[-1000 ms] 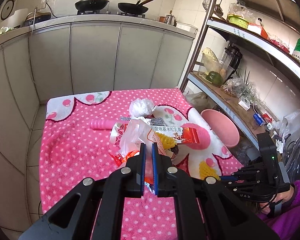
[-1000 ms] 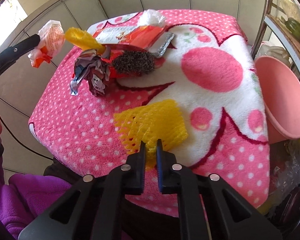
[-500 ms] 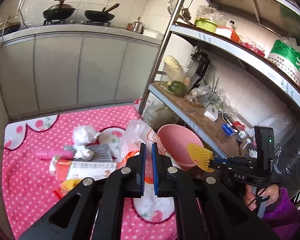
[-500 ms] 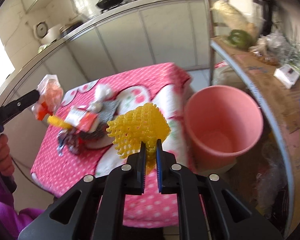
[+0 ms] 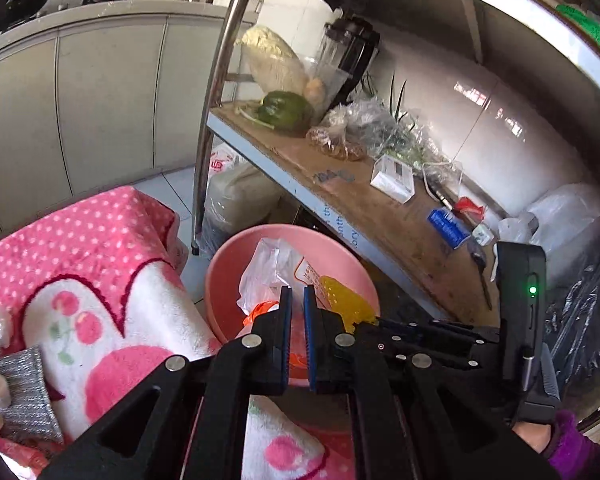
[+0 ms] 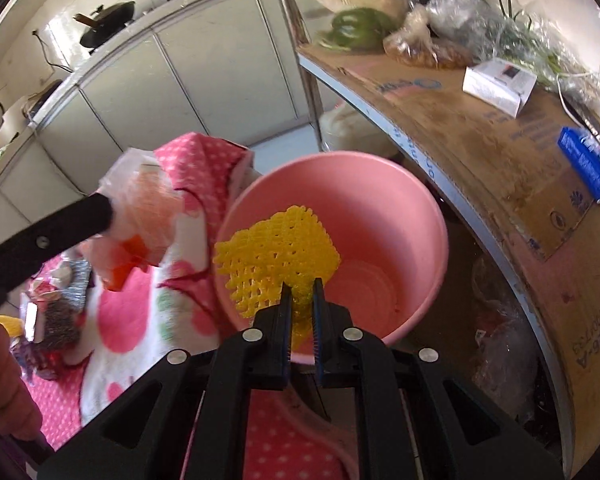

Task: Collect trash
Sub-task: 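Carry both items over the pink bucket and open both tools to drop them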

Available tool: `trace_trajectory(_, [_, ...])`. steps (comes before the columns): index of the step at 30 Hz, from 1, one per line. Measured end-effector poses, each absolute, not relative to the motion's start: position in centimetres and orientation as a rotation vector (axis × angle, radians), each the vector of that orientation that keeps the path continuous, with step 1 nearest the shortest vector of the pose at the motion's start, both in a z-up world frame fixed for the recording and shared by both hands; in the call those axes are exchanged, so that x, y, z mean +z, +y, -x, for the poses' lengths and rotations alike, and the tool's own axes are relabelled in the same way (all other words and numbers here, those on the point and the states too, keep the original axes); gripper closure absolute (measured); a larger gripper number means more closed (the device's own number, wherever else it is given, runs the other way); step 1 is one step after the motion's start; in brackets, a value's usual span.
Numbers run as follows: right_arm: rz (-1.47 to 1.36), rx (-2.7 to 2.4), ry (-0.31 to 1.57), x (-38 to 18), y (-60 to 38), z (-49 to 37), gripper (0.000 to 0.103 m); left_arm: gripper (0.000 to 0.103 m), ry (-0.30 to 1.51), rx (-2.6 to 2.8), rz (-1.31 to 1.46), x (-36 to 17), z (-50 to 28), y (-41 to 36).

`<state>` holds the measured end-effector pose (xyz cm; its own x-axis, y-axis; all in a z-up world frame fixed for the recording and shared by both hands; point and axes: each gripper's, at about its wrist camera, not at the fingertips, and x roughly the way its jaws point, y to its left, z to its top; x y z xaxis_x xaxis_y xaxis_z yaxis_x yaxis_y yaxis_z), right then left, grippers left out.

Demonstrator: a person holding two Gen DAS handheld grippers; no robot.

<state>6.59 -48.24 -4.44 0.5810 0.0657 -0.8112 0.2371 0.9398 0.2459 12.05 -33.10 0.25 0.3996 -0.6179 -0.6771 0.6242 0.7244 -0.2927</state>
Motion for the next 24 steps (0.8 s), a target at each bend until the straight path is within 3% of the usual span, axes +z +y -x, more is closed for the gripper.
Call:
trace_trajectory(8, [-0.349, -0.166, 1.046, -8.9, -49.5, -8.9, 0.094, 0.097, 1.036, -0.741, -0.031, -6.7, -15.7, -36.8])
trace_trajectory(15, [-0.318, -0.185, 1.096, -10.6, -49.9, -10.5, 0.092, 0.096, 1.123, -0.705, -0.079, -9.5, -16.2, -38.6])
trace_trajectory(24, [-0.375, -0.159, 1.114, -11.4, -49.7, -10.1, 0.076, 0.088, 1.122, -0.671, -0.022, -9.1, -16.3, -37.9])
